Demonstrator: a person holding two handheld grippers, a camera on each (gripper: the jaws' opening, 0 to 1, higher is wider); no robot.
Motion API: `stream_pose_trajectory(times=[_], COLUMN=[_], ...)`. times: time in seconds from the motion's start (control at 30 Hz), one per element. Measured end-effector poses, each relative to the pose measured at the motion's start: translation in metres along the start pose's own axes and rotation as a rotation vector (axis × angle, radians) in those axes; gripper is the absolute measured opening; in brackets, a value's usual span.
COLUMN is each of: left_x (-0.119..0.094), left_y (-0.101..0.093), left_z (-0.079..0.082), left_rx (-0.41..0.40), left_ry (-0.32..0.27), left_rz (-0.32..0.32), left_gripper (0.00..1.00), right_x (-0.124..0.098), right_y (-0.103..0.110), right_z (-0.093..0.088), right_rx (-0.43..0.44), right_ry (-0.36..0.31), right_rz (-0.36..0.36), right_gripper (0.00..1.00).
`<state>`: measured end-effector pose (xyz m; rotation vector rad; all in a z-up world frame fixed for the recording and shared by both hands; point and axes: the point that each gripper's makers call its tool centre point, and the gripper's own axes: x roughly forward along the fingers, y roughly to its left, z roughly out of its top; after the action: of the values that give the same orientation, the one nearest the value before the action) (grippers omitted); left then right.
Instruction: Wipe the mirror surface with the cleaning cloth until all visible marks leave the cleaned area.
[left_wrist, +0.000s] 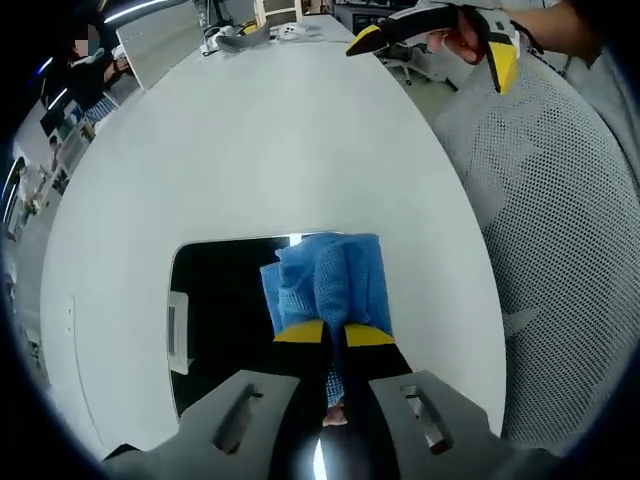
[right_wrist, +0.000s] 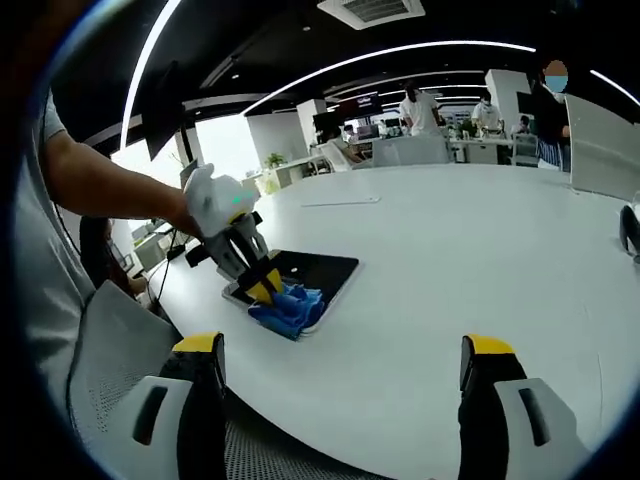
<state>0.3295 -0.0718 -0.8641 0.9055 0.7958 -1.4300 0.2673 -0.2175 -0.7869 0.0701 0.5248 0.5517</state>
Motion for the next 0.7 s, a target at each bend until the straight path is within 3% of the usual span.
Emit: stream_pose_trajectory(times=[0.2,0.7], left_x=[-0.0006,-0.0025], left_y=[-0.0094,-0.0071], left_z=[0.0006,-0.0026], left_rx=[0.014,-0.011], left_ry=[0.007,-0.014], left_rz=[-0.027,-0.029], left_gripper=[0.02,0.02], right_x=[0.0001,-0.0052], right_y=[0.0023,0.0044], right_z=[0.004,0.0011], right_rx=[-0.01,-0.011], right_ry=[-0.016,-0.01], right_rz=[-0.003,-0.018], right_gripper=[0.97,0.97])
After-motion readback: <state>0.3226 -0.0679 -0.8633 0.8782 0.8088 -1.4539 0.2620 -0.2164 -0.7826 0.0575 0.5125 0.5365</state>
